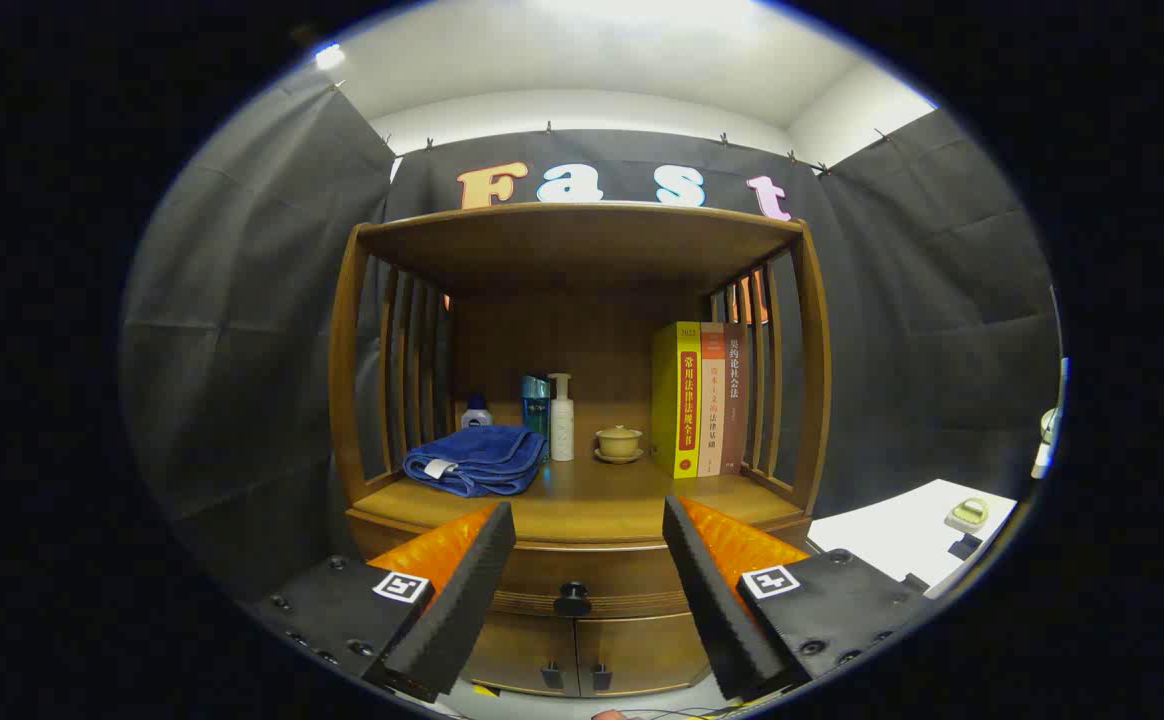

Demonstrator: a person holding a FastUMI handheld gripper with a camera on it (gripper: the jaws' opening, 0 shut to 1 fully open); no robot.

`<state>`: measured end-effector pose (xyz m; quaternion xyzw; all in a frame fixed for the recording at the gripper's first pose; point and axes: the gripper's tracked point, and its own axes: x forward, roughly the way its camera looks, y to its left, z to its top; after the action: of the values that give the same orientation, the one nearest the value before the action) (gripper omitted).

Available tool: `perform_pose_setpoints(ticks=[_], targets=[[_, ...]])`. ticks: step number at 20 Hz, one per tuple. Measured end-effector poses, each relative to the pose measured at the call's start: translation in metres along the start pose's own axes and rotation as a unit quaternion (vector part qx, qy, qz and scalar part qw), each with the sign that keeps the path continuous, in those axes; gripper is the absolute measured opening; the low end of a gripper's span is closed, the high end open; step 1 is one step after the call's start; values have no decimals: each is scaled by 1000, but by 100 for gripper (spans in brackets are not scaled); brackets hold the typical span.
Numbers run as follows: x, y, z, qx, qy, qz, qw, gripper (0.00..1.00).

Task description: Pull open the drawer, take out the items inside it, and place them on the countertop above the cabinet.

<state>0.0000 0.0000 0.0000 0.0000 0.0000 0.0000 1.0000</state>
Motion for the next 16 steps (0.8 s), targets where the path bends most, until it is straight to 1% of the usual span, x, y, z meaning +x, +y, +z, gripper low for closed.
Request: perform_pose_setpoints(ticks=[3,6,10,16], targets=[[2,-2,-2,-7,-1,0,1000,97],[2,-2,-4,1,2,4,1000,97],[2,-10,-5,-9,1,-5,1000,97],[3,-11,-7,-4,2,-3,1000,97]])
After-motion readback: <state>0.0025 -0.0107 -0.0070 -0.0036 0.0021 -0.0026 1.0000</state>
